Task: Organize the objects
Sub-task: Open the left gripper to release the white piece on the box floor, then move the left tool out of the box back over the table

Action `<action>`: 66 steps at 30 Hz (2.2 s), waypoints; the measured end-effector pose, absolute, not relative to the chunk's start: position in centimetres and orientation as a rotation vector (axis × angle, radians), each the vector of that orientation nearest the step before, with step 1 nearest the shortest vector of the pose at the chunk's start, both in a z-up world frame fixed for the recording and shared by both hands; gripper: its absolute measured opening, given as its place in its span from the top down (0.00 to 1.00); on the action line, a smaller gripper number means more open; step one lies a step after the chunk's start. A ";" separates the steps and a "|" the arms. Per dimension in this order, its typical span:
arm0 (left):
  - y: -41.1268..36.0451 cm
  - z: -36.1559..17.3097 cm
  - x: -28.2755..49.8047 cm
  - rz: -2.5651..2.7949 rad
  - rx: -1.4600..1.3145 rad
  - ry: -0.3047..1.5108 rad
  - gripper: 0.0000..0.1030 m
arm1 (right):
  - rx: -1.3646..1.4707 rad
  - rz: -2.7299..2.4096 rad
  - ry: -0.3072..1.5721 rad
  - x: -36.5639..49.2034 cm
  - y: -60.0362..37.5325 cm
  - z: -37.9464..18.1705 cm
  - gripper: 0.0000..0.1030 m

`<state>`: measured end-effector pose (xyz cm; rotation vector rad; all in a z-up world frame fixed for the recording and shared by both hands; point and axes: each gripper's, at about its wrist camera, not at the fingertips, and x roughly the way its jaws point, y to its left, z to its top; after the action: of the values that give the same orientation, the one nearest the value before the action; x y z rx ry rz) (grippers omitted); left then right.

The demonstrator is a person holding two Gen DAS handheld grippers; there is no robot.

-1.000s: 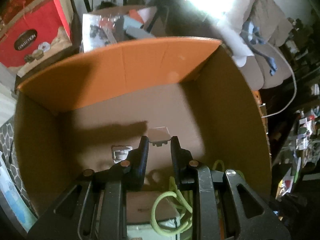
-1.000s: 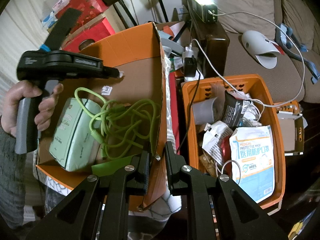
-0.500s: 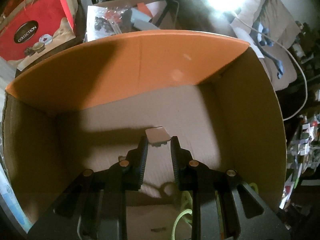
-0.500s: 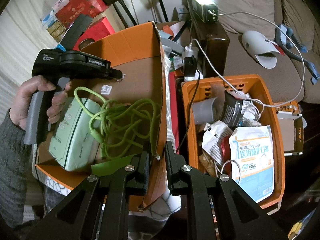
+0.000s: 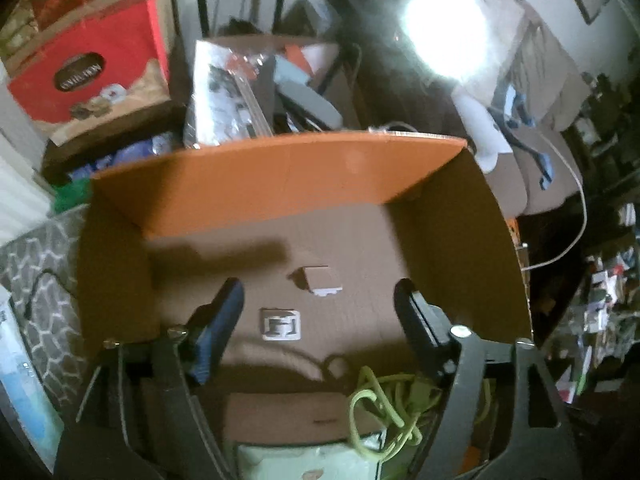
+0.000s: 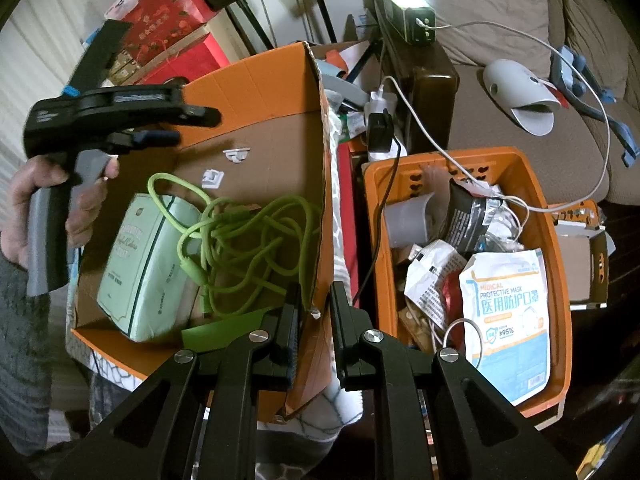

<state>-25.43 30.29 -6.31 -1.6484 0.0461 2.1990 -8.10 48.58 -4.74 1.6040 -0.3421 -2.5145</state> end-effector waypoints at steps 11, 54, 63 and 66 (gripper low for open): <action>28.2 -4.6 -23.5 2.248 -1.610 0.079 0.11 | 1.606 -2.515 -0.349 -8.0 48.6 -4.9 0.87; 12.9 0.7 -13.6 2.567 -1.447 0.085 0.00 | 1.617 -2.520 -0.329 -8.2 48.7 -4.7 0.87; 8.4 -0.7 -13.1 2.620 -1.483 0.064 0.00 | 1.619 -2.523 -0.321 -8.3 48.4 -4.5 0.87; 7.2 -1.1 -13.4 2.633 -1.497 0.051 0.00 | 1.615 -2.520 -0.320 -8.4 48.4 -4.5 0.87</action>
<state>-13.37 7.16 -1.11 -1.4972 0.0510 2.6334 -8.40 48.45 -4.49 1.6148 -0.3199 -2.5199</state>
